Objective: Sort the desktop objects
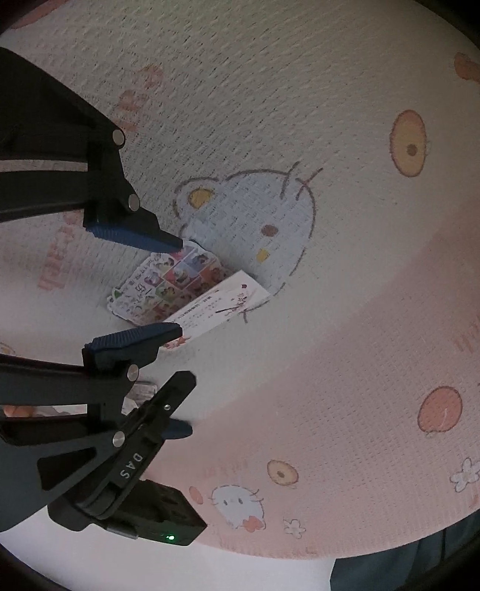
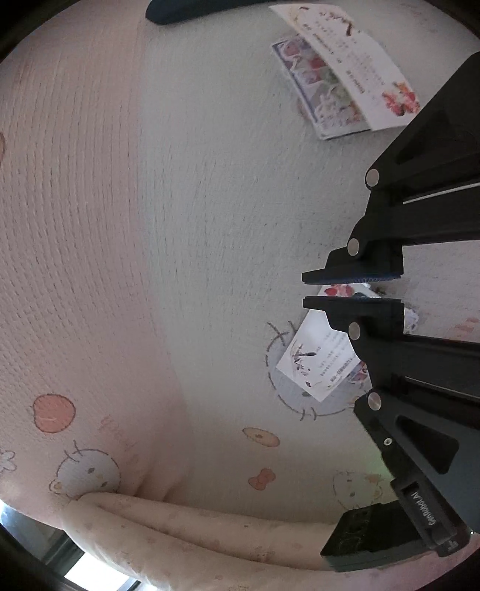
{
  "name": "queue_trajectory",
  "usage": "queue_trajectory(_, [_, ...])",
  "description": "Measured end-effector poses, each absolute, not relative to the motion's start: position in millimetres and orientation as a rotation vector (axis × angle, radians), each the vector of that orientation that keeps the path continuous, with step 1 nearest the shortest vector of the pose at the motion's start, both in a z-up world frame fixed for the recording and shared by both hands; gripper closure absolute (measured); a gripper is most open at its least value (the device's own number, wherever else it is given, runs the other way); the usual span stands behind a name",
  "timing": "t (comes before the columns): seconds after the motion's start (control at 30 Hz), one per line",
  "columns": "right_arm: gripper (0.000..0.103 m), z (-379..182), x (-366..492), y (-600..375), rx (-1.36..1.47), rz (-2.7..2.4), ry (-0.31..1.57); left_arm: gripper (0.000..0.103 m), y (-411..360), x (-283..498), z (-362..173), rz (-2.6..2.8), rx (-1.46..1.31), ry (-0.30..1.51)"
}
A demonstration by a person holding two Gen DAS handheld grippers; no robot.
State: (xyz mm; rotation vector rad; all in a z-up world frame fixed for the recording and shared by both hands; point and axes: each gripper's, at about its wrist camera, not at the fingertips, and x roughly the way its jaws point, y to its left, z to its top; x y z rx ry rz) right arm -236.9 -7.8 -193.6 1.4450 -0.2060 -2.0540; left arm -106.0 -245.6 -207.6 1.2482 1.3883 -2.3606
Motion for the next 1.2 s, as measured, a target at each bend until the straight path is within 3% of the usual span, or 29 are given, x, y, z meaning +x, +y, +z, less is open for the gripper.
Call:
queue_trajectory(0.3, [0.099, -214, -243, -19, 1.591, -1.980, -0.175, 0.061, -245, -115, -220, -2.336, 1.268, 1.394])
queue_trajectory(0.73, [0.099, -206, -171, -27, 1.605, -1.950, -0.019, 0.061, -238, -137, -215, -2.522, 1.445, 1.107])
queue_trajectory(0.87, [0.099, -204, -176, -26, 1.618, -1.957, -0.058, 0.061, -235, -138, -211, -2.523, 1.481, 1.066])
queue_trajectory(1.0, [0.096, -197, -190, -22, 1.624, -1.975, -0.151, 0.059, -243, -122, -200, -2.506, 1.415, 1.137])
queue_trajectory(1.1, [0.083, -191, -199, -21, 1.604, -1.997, -0.192, 0.047, -247, -111, -199, -2.474, 1.374, 1.181])
queue_trajectory(1.13, [0.072, -191, -200, -22, 1.601, -2.005, -0.182, 0.047, -248, -107, -199, -2.463, 1.360, 1.195])
queue_trajectory(1.2, [0.067, -193, -201, -27, 1.598, -2.009, -0.174, 0.047, -249, -103, -204, -2.426, 1.381, 1.251])
